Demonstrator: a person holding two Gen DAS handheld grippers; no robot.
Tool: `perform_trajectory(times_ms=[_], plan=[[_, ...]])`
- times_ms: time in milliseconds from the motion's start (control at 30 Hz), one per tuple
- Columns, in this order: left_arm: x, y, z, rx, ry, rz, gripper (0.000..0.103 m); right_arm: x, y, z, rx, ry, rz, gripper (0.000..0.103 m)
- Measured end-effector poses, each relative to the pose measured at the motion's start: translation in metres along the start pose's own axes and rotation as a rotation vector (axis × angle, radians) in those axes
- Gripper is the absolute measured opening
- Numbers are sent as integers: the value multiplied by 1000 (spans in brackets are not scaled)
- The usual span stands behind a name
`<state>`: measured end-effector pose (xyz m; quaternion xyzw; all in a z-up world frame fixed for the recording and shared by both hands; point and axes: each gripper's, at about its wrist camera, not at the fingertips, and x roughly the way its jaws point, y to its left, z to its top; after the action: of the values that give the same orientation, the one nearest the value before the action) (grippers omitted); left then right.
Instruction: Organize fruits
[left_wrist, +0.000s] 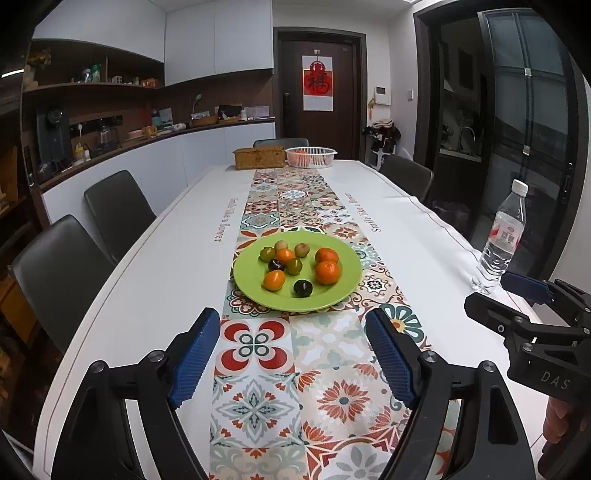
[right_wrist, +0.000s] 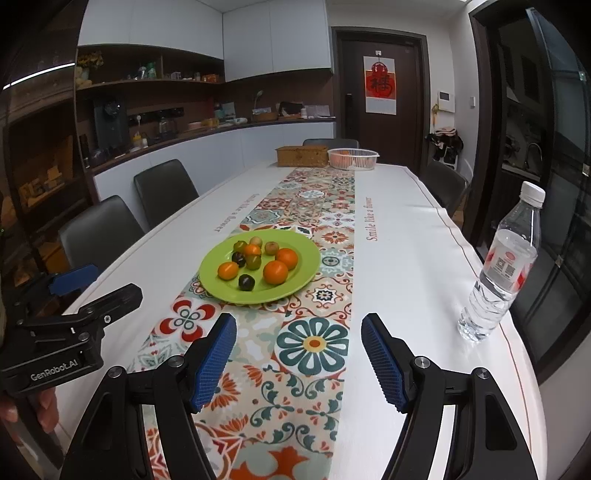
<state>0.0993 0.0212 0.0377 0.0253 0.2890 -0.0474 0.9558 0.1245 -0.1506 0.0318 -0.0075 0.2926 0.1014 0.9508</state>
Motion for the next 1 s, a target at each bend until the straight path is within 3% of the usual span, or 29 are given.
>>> perform_trajectory(times_ms=[633,867,1000], plan=[[-22,-4,-6,-3,-27,29,87,-23,2,-8,-3,-37,7,71],[-28,-4,-8,-14,-29,8,103,-26,3,-8,-4,-41,7,71],[-29,-5,-9,-13,-29,31,103,-27,3,-8,-6,-41,9,71]])
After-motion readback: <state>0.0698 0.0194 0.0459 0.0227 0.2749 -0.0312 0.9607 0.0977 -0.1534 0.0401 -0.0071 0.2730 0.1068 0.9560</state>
